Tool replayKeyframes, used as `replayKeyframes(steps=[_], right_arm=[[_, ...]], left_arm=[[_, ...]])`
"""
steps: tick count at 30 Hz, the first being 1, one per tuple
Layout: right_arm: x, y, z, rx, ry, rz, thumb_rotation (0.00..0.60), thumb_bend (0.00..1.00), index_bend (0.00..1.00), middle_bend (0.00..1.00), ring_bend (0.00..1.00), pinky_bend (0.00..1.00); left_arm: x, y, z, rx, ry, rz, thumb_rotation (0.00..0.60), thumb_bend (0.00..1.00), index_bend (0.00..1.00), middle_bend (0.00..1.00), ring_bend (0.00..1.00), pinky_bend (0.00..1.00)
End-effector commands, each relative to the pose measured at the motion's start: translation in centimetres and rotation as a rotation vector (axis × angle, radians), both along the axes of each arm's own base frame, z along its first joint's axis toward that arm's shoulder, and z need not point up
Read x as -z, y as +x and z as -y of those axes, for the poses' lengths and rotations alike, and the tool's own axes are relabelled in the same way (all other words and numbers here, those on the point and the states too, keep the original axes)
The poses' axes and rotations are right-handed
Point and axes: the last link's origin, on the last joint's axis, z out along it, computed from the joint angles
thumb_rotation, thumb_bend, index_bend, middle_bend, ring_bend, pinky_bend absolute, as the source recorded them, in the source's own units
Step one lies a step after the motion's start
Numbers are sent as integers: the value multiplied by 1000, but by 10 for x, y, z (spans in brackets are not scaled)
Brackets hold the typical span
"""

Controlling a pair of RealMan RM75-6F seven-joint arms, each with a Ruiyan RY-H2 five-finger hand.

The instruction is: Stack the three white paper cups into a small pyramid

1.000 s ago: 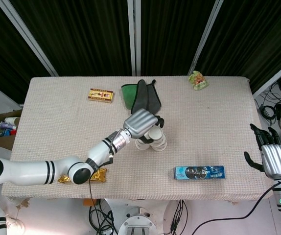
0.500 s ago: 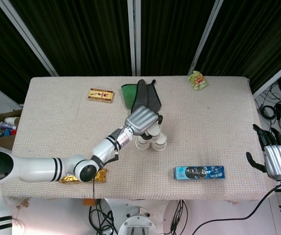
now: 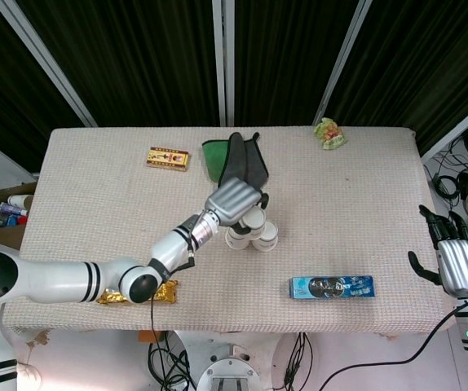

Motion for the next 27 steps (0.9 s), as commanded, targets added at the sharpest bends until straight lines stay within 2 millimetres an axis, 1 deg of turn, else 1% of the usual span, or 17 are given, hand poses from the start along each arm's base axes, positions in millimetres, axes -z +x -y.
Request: replayKeyframes(steps=[1, 7, 17, 27], right_arm=[[0, 0, 0, 3, -2, -1, 600, 317, 44, 184, 138, 96], [-1, -1, 0, 4, -3, 1, 600, 319, 43, 184, 138, 96], [-1, -2, 0, 4, -5, 5, 600, 321, 43, 184, 138, 96], [-2, -3, 0, 6, -9, 10, 600, 328, 44, 184, 138, 97]], left_arm=[[0, 1, 0, 2, -2, 0, 600, 281, 475, 500, 494, 491], [1, -1, 0, -5, -12, -14, 600, 280, 469, 494, 494, 481], [0, -1, 1, -9, -18, -22, 600, 253, 382, 438, 465, 465], [0, -2, 1, -11, -10, -20, 600, 231, 356, 426, 461, 460]])
